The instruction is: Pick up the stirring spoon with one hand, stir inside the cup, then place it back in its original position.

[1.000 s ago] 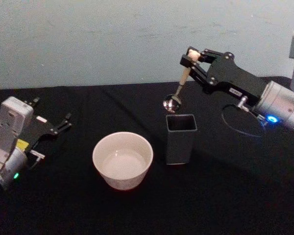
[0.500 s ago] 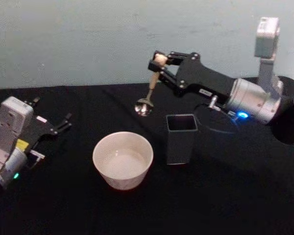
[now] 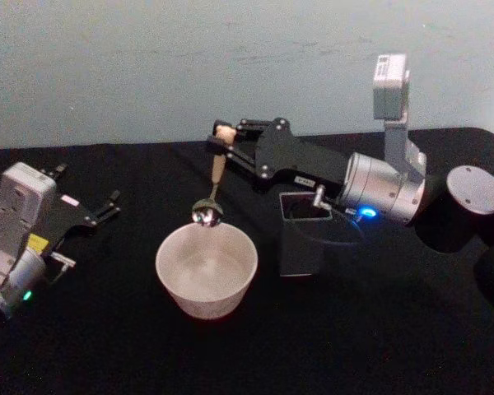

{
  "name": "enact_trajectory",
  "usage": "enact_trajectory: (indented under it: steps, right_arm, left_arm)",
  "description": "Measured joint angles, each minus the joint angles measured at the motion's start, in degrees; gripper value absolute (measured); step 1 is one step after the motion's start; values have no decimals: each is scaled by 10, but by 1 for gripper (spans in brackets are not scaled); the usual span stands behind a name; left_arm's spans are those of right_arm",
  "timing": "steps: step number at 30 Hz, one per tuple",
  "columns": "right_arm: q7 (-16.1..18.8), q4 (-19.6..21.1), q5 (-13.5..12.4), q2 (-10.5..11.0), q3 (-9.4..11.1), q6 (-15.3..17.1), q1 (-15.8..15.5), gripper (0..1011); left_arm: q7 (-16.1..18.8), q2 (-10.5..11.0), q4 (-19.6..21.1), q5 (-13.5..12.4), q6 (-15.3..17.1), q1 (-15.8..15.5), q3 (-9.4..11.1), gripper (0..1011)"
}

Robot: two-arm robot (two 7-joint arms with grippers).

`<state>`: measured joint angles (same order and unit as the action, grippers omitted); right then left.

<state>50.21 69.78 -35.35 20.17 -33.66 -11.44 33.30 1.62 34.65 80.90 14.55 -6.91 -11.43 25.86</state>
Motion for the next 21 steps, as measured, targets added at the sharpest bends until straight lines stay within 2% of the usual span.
enact_trajectory:
  steps: [10,21]
  right_arm:
    - [8,-28,8,-11,-19,-2,5,213]
    - [22,-68,32,-22,-35,-30,10,213]
  left_arm:
    - [0,0,0,0,0,0,0,1001]
    - [0,0,0,0,0,0,0,1001]
